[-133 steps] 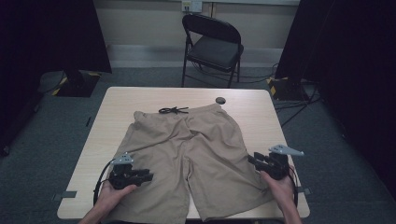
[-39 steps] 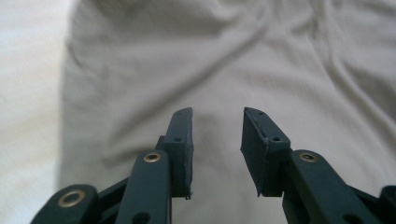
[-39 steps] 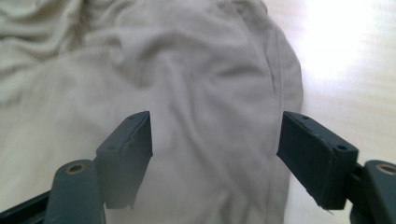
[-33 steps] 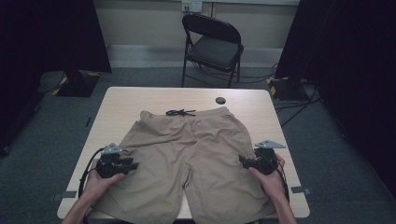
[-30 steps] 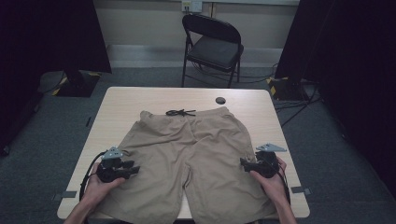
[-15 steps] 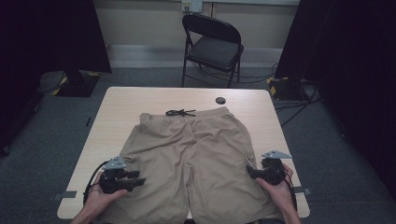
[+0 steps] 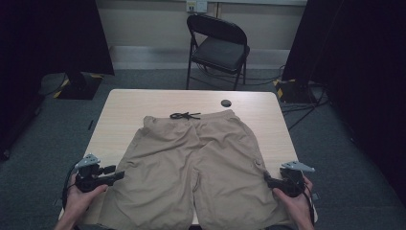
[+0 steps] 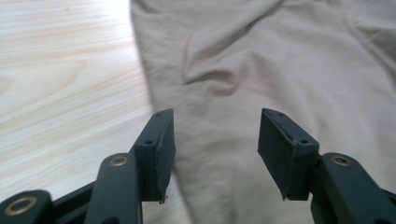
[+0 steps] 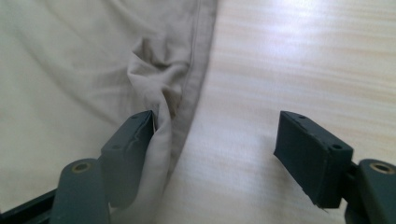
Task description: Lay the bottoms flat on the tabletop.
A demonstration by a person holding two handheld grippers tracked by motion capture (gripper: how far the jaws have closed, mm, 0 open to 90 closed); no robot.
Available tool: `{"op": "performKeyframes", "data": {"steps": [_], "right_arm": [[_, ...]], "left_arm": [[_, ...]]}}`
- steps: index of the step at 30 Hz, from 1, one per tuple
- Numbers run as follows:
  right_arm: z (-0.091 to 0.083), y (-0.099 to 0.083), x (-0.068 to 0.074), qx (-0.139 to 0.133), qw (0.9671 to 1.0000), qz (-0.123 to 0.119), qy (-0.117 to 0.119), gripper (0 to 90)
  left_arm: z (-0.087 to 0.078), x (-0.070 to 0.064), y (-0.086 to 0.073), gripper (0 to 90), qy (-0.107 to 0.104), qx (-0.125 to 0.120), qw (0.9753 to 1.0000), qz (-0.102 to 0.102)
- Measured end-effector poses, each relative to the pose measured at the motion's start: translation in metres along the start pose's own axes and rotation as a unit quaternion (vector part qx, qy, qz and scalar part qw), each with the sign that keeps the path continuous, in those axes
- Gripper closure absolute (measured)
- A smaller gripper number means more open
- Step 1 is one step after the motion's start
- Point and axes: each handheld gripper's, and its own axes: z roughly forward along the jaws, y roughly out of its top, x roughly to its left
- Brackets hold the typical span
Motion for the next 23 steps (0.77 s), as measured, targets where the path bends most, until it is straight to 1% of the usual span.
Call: {"op": "performKeyframes", "data": {"steps": [2,3,4,6,7,9,10,12,16,23], "right_arm": [[-0.003,0.002,-0.002,-0.009,0.9999,0.004,-0.004,26.2],[-0.004,0.002,-0.003,-0.014,0.9998,0.010,-0.007,26.0],[-0.005,0.001,-0.005,-0.015,0.9997,0.016,-0.009,25.5],[-0.004,-0.002,-0.008,-0.008,0.9997,0.015,-0.016,25.1],[-0.003,-0.004,-0.008,-0.005,0.9997,0.013,-0.020,25.0],[-0.001,-0.007,-0.008,0.004,0.9997,0.011,-0.019,24.8],[0.000,-0.008,-0.007,0.004,0.9998,0.008,-0.019,24.3],[0.000,-0.009,-0.005,0.003,0.9997,0.001,-0.023,24.3],[0.001,-0.010,-0.006,-0.001,0.9998,0.001,-0.019,24.2],[0.001,-0.010,-0.006,-0.003,0.9998,-0.002,-0.019,24.0]], "left_arm": [[0.001,0.002,-0.001,44.0,0.012,0.001,0.9999,0.002],[0.001,0.003,-0.002,43.3,0.018,0.002,0.9998,0.003],[0.001,0.004,-0.002,42.7,0.021,0.003,0.9998,-0.001],[0.003,0.004,-0.003,40.6,0.028,0.008,0.9996,-0.003],[0.005,0.004,-0.005,39.7,0.028,0.009,0.9996,-0.003],[0.007,0.000,-0.006,38.1,0.029,0.007,0.9995,0.011],[0.008,-0.001,-0.006,37.4,0.031,0.007,0.9994,0.014],[0.008,-0.002,-0.007,36.4,0.033,0.004,0.9994,0.015],[0.008,-0.002,-0.009,34.1,0.032,-0.002,0.9994,0.015],[0.008,-0.002,-0.009,33.8,0.032,-0.006,0.9994,0.012]]}}
